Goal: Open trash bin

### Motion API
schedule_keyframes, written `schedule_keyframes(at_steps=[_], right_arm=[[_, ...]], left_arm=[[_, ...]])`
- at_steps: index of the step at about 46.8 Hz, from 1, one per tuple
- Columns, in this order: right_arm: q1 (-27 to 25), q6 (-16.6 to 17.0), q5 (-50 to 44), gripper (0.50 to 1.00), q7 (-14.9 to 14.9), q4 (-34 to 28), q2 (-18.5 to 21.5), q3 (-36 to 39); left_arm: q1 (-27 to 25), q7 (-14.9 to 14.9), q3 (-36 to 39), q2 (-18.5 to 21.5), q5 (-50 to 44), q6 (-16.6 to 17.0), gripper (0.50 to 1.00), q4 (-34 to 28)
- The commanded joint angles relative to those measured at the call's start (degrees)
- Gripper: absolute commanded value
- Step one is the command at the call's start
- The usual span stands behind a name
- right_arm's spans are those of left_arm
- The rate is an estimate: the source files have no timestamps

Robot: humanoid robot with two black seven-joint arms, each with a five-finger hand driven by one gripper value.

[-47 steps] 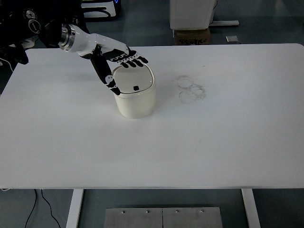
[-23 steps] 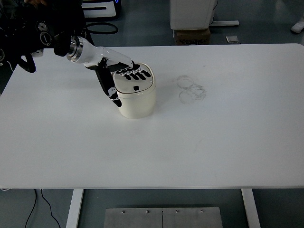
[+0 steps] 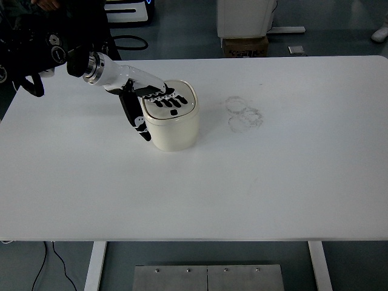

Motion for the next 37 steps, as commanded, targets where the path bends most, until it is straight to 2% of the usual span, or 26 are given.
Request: schedule_keyframes(at_steps=[1, 37], right_arm=[[0.0, 0.0, 0.0, 0.991, -0.1, 0.0, 0.0, 0.0], [0.0, 0.0, 0.0, 0.991, 0.0, 0.0, 0.0, 0.0]], left_arm=[[0.1, 0.4, 0.2, 0.0, 0.0, 0.0, 1.000, 0.0], [0.4, 0.7, 0.1, -0.2, -0.4, 0.0, 1.000, 0.1]])
